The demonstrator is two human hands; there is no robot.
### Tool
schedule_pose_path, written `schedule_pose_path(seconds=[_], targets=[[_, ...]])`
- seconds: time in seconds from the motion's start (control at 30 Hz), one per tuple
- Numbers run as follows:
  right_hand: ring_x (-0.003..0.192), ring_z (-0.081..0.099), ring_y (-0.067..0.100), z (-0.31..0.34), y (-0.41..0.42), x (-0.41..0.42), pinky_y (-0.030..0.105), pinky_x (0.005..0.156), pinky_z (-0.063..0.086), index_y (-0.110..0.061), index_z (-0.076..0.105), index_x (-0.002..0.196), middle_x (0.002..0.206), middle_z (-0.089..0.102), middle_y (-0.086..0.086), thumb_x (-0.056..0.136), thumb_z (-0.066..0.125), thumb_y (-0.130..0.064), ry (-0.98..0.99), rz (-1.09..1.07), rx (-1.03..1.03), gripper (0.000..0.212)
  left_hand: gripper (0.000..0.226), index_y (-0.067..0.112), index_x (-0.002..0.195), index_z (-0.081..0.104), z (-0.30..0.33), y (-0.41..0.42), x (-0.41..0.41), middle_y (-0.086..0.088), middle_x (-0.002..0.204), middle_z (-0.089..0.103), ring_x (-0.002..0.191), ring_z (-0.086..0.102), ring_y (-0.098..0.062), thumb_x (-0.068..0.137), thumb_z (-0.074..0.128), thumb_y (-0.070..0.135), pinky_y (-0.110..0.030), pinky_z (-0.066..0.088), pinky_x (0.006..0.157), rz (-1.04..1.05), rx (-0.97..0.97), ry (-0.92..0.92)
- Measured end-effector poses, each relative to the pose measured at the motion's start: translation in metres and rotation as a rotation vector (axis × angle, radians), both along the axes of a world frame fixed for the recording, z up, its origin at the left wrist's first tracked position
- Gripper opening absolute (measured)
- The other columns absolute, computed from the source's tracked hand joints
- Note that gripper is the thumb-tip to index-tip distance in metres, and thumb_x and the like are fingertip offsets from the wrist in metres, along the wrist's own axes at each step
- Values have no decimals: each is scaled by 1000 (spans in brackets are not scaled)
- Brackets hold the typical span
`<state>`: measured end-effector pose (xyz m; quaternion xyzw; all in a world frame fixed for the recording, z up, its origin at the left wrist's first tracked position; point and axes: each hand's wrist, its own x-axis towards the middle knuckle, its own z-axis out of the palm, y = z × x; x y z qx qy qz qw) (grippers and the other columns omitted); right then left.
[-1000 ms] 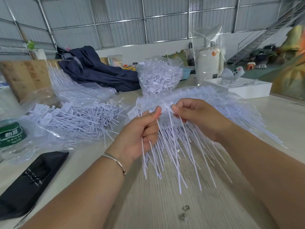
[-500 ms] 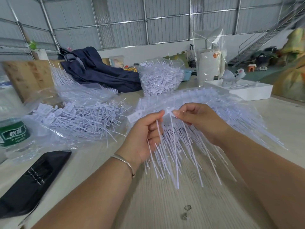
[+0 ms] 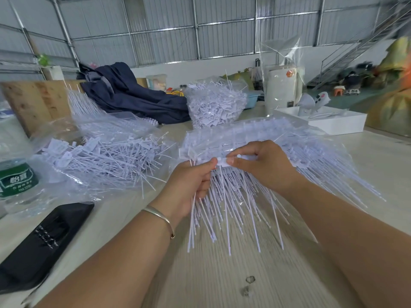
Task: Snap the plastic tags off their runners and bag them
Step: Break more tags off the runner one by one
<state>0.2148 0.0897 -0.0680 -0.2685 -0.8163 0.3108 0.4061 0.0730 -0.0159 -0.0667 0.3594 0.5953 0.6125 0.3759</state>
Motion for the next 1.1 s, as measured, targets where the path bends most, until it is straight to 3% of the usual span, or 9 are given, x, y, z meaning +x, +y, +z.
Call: schedule_pose_path(seconds=[0.13,0.27,0.4,0.47,0.57,0.63,0.77,0.97,1.1], targets=[[80,56,-10,1,0,1,10,73,36,-36,75,85,75,60,-24,83,73,-35,-79,1,42,3,20,10,74,58,1,-1,0,8,44,29,34,22,-6,92,65,16,-14,17,36,18,12,80],[77,57,-7,6,0,4,14,77,36,-34,77,81,71,61,-22,82,75,-31,-57,23,9,4,21,9,72,56,3,-1,-2,7,43,27,34,20,-6,91,66,13,-13,15,36,-5,6,107],[60,53,-7,11,2,9,8,61,35,-25,78,73,57,59,-23,79,74,-16,12,-6,-58,11,14,8,80,60,9,-3,-2,7,41,27,32,21,-6,89,69,14,-14,17,36,-81,-10,174],[57,52,-4,15,0,11,10,62,35,-15,78,72,53,57,-20,78,72,-11,-13,-18,-38,9,16,9,73,63,11,-4,-3,10,39,34,32,28,-5,85,73,14,-15,22,35,-81,1,360],[63,51,6,15,-7,11,28,82,38,-11,77,68,58,52,-12,75,71,-17,-133,-52,116,11,23,15,65,60,10,-5,0,13,44,46,39,41,-1,84,72,19,-16,29,42,-60,-11,907],[62,47,10,14,-11,10,37,92,36,-12,75,64,59,47,-11,75,70,-20,-196,-82,226,15,27,22,62,54,7,-2,3,10,53,50,48,47,-2,86,68,24,-24,31,48,-22,-55,1076],[66,49,9,14,-14,5,35,96,26,-27,65,61,59,44,-13,78,68,-30,-285,-180,380,17,21,22,68,55,7,4,10,5,68,56,64,54,-14,88,57,25,-24,31,51,112,-141,1270],[60,48,8,16,-12,6,31,88,24,-22,68,56,60,53,-6,75,71,-32,-191,-281,471,21,21,22,70,43,5,-1,-4,4,70,48,66,51,-19,89,52,21,-27,34,54,365,-332,1307],[58,47,11,26,-5,15,41,88,35,-20,68,66,64,55,-2,76,68,-26,13,-263,426,11,18,16,69,57,6,-4,-27,1,68,58,63,56,-15,83,67,18,-24,40,52,287,-183,826]])
